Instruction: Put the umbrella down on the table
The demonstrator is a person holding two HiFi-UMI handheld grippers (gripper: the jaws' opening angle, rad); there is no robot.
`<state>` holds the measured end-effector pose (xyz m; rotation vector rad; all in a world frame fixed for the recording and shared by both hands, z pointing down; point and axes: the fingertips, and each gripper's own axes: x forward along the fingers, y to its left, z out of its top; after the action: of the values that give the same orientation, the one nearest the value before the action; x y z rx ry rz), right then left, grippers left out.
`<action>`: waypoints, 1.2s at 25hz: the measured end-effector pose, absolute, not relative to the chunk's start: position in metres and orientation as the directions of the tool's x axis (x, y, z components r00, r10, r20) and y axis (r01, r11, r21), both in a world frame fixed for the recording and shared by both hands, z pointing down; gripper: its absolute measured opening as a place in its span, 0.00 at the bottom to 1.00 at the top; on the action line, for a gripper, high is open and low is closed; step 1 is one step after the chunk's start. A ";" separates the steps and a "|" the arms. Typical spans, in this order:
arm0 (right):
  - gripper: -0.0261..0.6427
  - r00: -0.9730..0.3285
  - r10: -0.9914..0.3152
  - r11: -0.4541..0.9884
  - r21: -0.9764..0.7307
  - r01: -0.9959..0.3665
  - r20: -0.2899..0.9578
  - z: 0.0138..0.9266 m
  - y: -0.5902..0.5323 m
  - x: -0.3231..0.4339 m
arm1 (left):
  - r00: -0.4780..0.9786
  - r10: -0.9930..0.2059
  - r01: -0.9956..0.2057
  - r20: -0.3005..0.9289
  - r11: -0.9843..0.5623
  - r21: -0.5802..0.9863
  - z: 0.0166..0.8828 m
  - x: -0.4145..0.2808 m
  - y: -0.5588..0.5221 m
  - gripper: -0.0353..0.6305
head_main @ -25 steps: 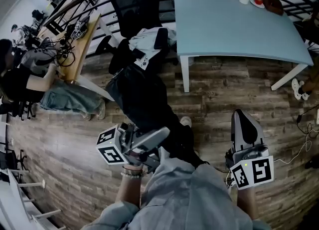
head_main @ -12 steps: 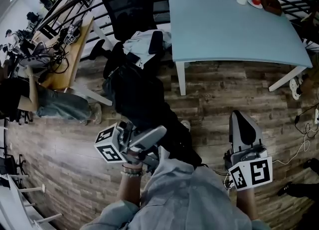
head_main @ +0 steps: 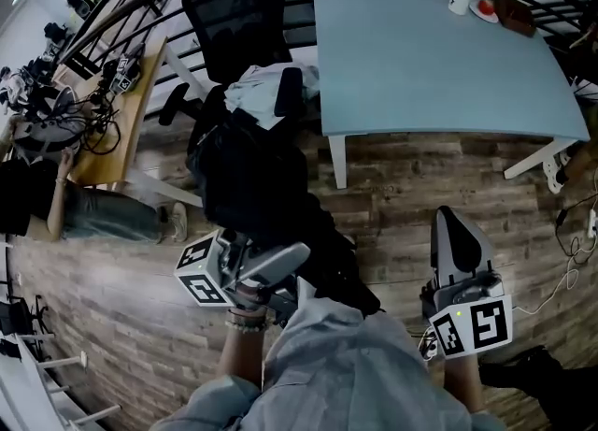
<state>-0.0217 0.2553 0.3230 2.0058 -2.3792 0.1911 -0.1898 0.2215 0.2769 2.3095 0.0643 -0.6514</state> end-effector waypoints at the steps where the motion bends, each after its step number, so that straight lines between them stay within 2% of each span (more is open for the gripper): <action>1: 0.03 -0.169 -0.980 0.162 -0.076 -0.984 0.101 0.323 0.248 -0.020 | 0.869 -0.134 0.234 -0.476 -0.736 0.635 0.276 -0.189 0.214 0.47; 9: 0.03 -0.151 -0.980 0.144 -0.065 -0.987 0.127 0.323 0.189 -0.009 | 0.868 -0.110 0.255 -0.484 -0.738 0.625 0.277 -0.176 0.154 0.47; 20: 0.03 -0.136 -0.985 0.138 0.012 -0.990 0.103 0.305 0.106 -0.007 | 0.873 -0.082 0.263 -0.481 -0.752 0.604 0.272 -0.171 0.078 0.47; 30: 0.03 -0.119 -0.990 0.120 0.009 -0.993 0.076 0.301 0.065 -0.007 | 0.872 -0.099 0.252 -0.480 -0.750 0.612 0.278 -0.178 0.033 0.47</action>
<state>-0.0071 0.0650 0.3011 2.0417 -2.3032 0.0678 -0.1779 0.0334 0.2782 2.3335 0.1101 -0.6464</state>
